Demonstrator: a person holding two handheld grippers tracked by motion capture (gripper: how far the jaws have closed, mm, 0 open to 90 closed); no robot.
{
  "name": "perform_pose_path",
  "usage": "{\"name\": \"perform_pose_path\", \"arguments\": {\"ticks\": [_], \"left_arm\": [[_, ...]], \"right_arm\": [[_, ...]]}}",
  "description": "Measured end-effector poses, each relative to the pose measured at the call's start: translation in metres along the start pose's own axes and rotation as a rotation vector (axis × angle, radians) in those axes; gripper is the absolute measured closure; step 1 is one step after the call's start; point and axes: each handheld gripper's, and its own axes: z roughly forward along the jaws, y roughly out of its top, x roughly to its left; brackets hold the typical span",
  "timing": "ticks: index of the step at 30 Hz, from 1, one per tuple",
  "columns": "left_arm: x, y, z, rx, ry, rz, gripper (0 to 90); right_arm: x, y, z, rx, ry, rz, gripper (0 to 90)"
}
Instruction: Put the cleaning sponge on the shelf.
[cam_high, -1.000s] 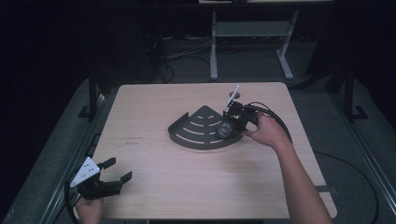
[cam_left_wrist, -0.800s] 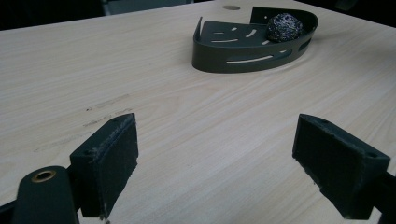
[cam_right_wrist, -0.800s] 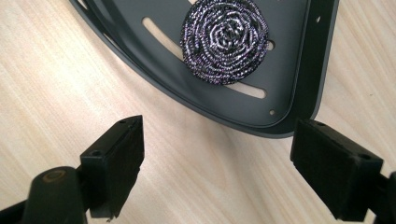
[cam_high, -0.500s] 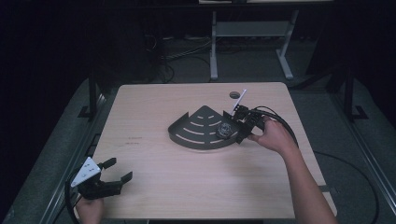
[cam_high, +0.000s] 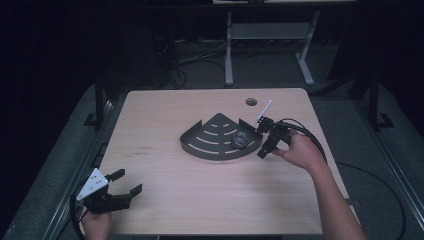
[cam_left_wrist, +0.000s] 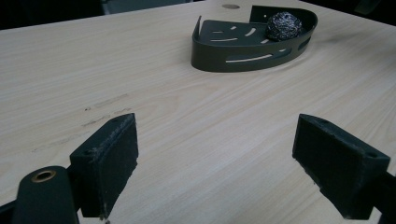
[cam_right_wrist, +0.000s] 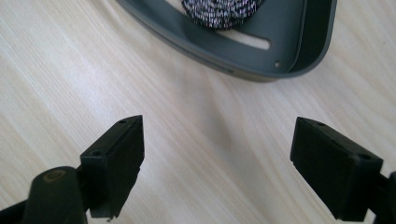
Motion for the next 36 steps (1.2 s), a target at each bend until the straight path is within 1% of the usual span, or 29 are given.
{"name": "perform_pose_path", "arguments": {"ticks": [11,12,14,20,23,26,36], "left_arm": [[-0.001,0.0,0.001,0.001,0.0,0.002,13.7],[-0.001,0.0,0.001,0.001,-0.001,0.003,13.7],[-0.001,0.0,0.001,0.002,-0.002,0.003,13.7],[-0.001,0.0,0.001,0.005,-0.002,0.003,13.7],[-0.002,0.001,0.002,0.005,-0.004,0.005,13.7],[-0.002,0.001,0.002,0.005,-0.005,0.004,13.7],[-0.002,0.001,0.003,0.006,-0.005,0.005,13.7]], "right_arm": [[0.002,-0.014,-0.001,-0.002,-0.003,0.0,17.1],[0.003,-0.015,-0.001,-0.003,0.0,0.006,17.1],[0.004,-0.017,0.0,0.005,-0.007,-0.002,17.1],[0.008,-0.023,-0.003,-0.003,-0.005,0.0,17.1],[0.009,-0.027,-0.002,-0.006,-0.004,-0.005,17.1],[0.01,-0.031,0.0,-0.004,0.001,0.002,17.1],[0.014,-0.045,0.005,-0.008,0.003,0.004,17.1]]}}
